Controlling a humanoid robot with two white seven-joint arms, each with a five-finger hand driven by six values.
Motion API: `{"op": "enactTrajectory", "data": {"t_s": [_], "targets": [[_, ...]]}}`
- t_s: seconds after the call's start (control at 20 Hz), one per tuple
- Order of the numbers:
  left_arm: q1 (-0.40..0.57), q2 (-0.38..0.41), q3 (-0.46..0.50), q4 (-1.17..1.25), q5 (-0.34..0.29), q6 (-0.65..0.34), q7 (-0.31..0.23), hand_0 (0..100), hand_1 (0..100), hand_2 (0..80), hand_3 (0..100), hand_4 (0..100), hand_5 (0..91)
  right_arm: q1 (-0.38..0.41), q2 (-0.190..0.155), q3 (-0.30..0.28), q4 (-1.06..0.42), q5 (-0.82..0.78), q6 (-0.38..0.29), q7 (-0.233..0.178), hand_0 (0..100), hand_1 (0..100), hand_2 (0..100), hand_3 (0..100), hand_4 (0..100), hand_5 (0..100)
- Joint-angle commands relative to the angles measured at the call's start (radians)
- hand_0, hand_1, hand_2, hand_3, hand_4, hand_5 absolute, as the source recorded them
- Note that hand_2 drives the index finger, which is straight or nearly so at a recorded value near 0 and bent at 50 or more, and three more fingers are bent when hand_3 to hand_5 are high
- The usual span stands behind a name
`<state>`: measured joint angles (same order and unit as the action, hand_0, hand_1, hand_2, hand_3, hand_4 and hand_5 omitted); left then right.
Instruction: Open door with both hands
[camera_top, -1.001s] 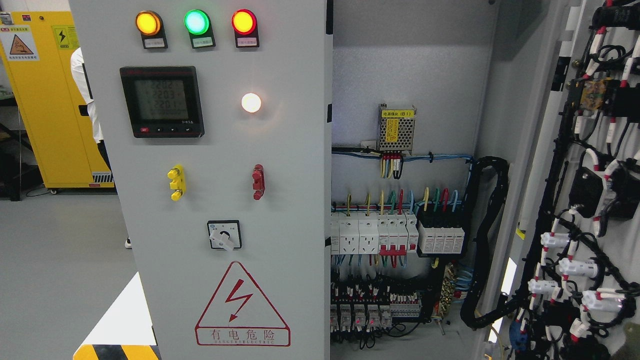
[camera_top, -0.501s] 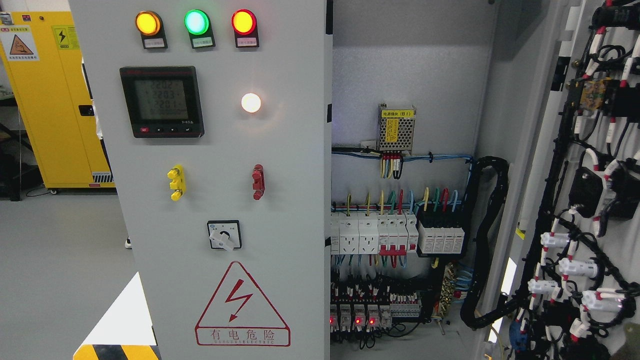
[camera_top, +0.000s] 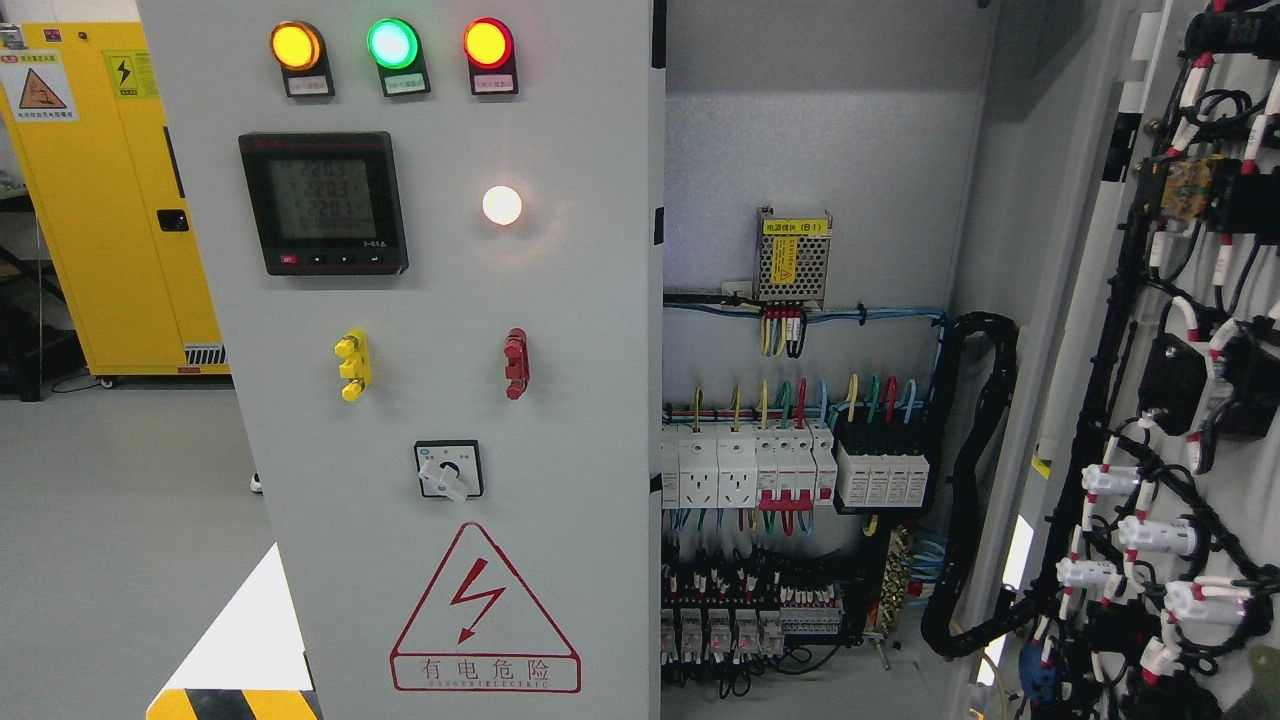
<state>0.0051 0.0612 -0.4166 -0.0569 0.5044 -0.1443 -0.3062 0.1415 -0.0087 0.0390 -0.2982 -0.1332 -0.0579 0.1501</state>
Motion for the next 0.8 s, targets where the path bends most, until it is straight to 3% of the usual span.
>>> {"op": "enactTrajectory", "data": {"t_s": [0.0,0.1,0.2,0.25,0.5,0.75], "targets": [[0.026,0.002,-0.001,0.015,0.0,0.005,-0.008,12,56,0.0,0,0,0.0,0.113,0.0,0.074,-0.523,0.0,-0.022,0.016,0,50,4,0,0,0],[0.026,0.0,-0.001,0.017,-0.001,0.005,-0.007,12,56,0.0,0,0,0.0,0.173,-0.022,0.142,-0.733,0.001,-0.023,0.016,0,50,4,0,0,0],[0.026,0.0,-0.001,0.017,-0.001,0.006,0.001,12,56,0.0,0,0,0.0,0.196,-0.043,0.173,-0.893,0.0,-0.025,0.016,0,50,4,0,0,0],[0.026,-0.001,-0.001,0.017,-0.001,0.006,0.006,12,56,0.0,0,0,0.0,0.213,-0.057,0.177,-0.973,0.0,-0.025,0.014,0,50,4,0,0,0],[0.027,-0.004,-0.001,0.017,-0.001,0.005,0.093,12,56,0.0,0,0,0.0,0.254,-0.059,0.177,-1.277,-0.003,-0.026,0.012,0,50,4,0,0,0],[0.027,-0.007,-0.002,0.017,-0.001,0.005,0.101,12,56,0.0,0,0,0.0,0.256,-0.053,0.177,-1.53,-0.005,-0.028,0.011,0,50,4,0,0,0]]}}
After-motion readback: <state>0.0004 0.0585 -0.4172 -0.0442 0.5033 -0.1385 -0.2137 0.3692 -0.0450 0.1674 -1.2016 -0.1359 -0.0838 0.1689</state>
